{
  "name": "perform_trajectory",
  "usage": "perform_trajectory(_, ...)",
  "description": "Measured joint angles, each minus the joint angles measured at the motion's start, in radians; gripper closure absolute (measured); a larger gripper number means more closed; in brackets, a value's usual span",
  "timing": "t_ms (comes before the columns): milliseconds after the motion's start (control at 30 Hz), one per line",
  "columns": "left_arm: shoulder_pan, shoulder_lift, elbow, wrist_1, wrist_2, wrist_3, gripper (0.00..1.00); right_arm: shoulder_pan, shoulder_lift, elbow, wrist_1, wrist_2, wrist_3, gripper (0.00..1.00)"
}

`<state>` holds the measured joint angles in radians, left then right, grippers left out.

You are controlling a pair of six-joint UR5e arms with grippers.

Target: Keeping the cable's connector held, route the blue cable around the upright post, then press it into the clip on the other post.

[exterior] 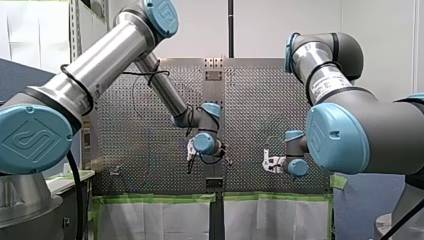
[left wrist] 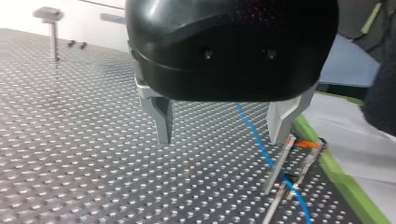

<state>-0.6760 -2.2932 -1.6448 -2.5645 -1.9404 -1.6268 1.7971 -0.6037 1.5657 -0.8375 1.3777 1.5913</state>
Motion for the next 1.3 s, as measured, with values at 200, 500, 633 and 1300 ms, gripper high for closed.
perform_trajectory(200, -0.012, 0.054, -0.053, 0.052, -0.032, -0.053, 0.00, 0.000, 0.000, 0.000, 0.000, 0.000, 0.001, 1.00)
perform_trajectory(500, -0.024, 0.138, -0.138, 0.050, -0.090, -0.110, 0.00, 0.000, 0.000, 0.000, 0.000, 0.001, 0.004, 1.00)
perform_trajectory(633, -0.028, 0.182, -0.182, 0.049, -0.095, -0.113, 0.00, 0.000, 0.001, 0.000, 0.000, 0.001, 0.005, 1.00)
perform_trajectory(1300, -0.034, 0.374, -0.374, 0.048, -0.120, -0.114, 0.00, 0.000, 0.003, 0.000, -0.002, 0.002, 0.006, 1.00)
